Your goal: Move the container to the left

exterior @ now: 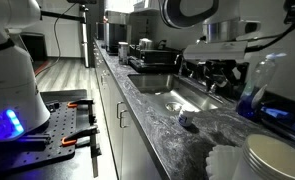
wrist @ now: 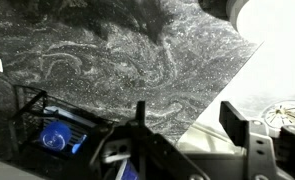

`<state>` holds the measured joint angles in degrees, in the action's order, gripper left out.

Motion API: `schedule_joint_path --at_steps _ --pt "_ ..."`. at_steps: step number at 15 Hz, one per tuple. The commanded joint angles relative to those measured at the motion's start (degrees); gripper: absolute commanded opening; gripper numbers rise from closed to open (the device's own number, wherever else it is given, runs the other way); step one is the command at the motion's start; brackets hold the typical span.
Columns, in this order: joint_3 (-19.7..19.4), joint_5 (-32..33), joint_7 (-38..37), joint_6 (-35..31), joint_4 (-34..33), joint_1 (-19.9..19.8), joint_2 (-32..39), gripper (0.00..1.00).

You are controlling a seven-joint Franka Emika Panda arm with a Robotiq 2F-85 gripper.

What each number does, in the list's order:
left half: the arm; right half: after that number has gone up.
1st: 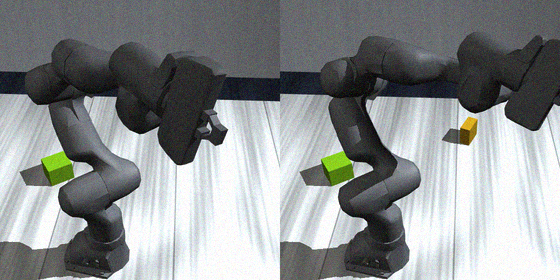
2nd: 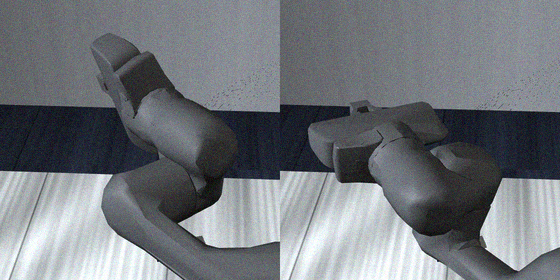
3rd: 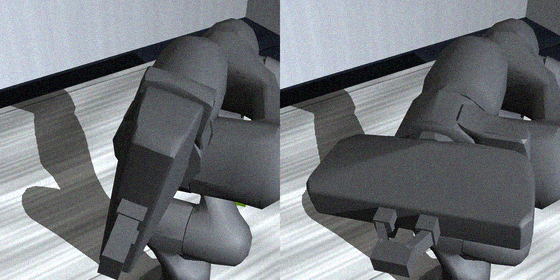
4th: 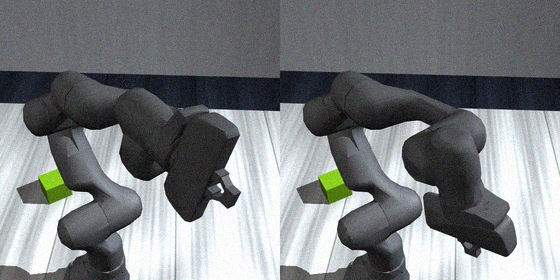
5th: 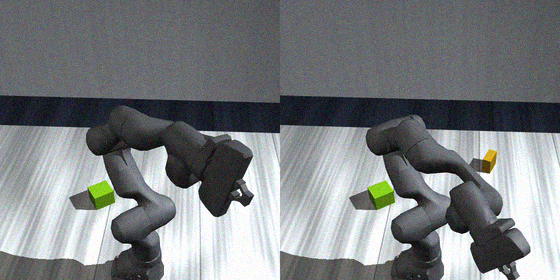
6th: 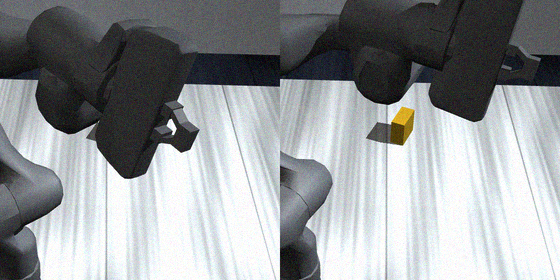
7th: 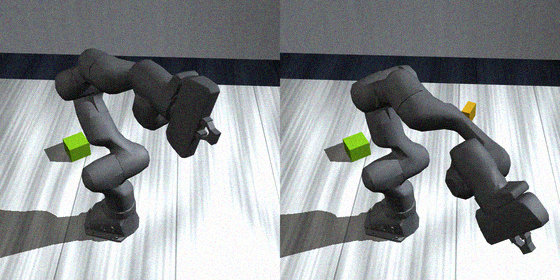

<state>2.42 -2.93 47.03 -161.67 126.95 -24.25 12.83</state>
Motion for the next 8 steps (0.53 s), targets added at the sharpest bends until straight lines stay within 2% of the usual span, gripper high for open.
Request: schedule_joint_path --at_steps 1,8 --pt "-2.7 0.6 2.1 0.3 2.8 2.8 -3.1 1.00" --pt "-4.3 -0.2 1.5 0.1 1.0 4.8 -0.9 1.00"
